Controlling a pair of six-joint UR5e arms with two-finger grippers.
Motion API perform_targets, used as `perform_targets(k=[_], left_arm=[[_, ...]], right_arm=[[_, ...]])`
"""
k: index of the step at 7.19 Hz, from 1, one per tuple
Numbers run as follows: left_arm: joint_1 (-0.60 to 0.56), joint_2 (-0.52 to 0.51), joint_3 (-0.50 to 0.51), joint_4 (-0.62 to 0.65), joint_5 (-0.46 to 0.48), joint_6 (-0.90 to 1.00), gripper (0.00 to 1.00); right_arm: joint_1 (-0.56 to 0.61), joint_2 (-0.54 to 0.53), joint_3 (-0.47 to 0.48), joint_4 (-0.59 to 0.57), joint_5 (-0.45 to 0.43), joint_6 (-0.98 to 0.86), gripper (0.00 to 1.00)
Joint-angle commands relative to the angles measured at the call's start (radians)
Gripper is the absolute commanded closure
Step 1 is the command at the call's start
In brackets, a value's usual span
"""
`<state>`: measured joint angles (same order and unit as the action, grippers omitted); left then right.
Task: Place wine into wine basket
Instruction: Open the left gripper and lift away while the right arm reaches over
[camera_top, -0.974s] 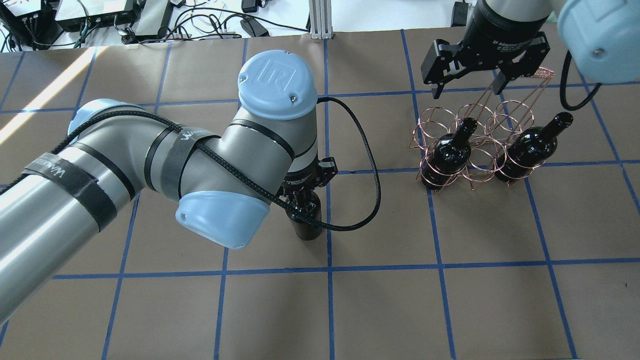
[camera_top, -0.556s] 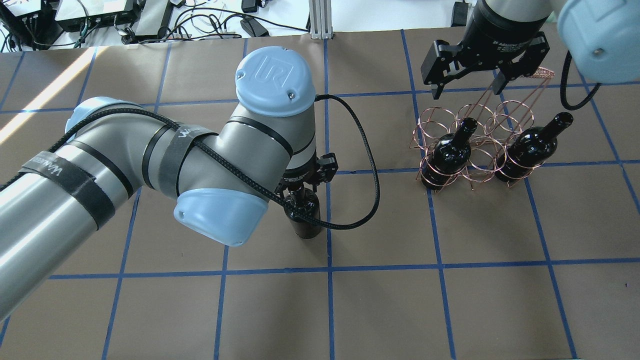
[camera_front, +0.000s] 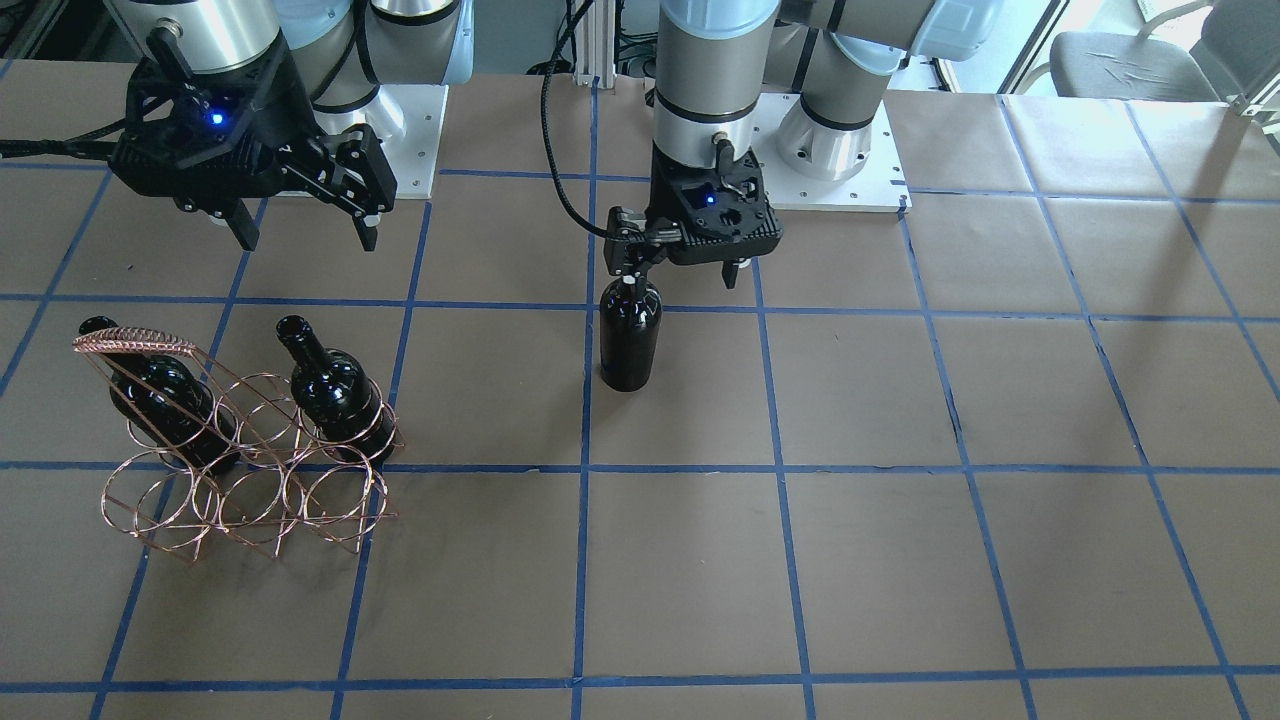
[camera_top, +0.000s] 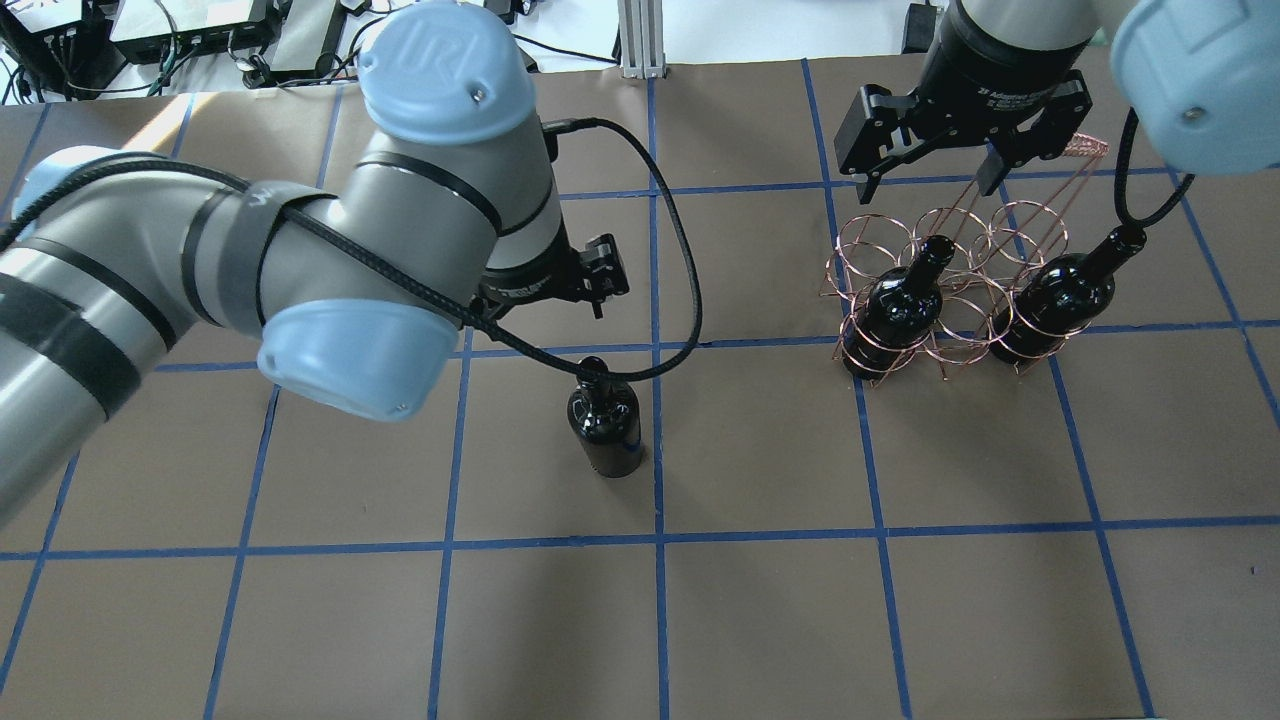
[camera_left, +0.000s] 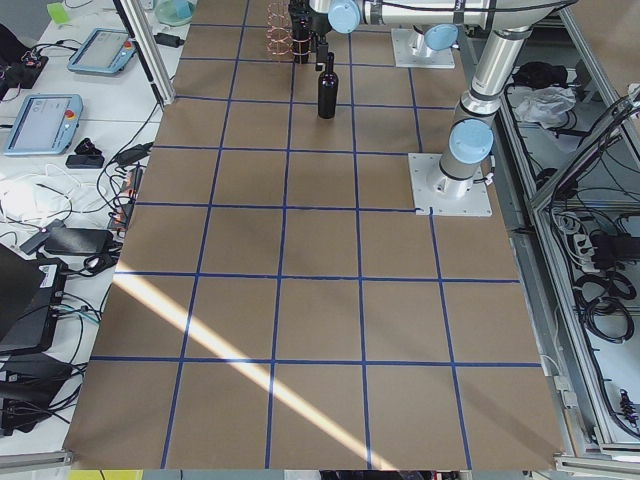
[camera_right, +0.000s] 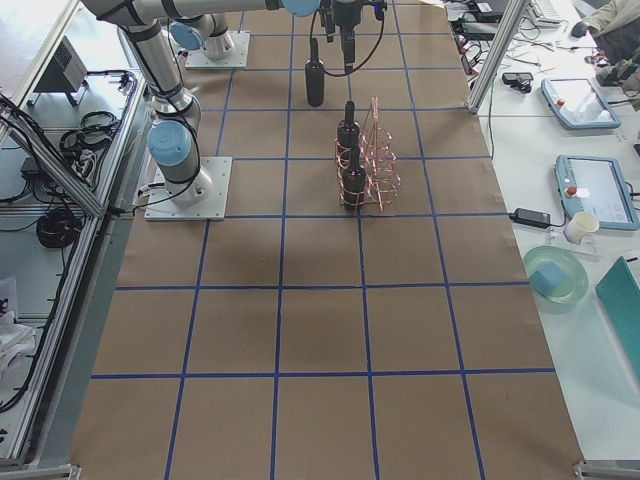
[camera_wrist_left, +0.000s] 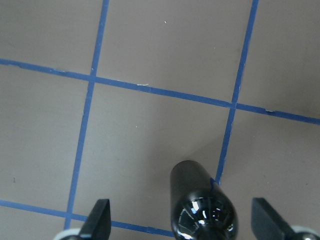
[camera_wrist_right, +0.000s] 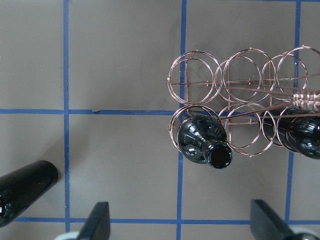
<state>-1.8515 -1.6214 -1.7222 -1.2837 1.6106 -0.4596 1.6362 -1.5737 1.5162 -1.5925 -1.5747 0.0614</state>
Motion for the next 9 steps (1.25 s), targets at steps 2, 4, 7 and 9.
perform_targets(k=[2, 4, 7, 9], left_arm=[[0.229, 0.047, 0.134, -0.206, -0.032, 0.290, 0.00], [0.241, 0.086, 0.243, -0.403, -0.072, 0.308, 0.00], [0.247, 0.101, 0.222, -0.362, -0.144, 0.312, 0.00], [0.248, 0.106, 0.211, -0.347, -0.077, 0.314, 0.00]], right_arm=[[0.178, 0.032, 0.002, -0.012, -0.011, 0.298, 0.00], [0.295, 0.069, 0.001, -0.027, -0.011, 0.417, 0.00], [0.401, 0.121, 0.002, -0.076, 0.001, 0.483, 0.00], [0.444, 0.152, 0.002, -0.101, 0.001, 0.508, 0.00]])
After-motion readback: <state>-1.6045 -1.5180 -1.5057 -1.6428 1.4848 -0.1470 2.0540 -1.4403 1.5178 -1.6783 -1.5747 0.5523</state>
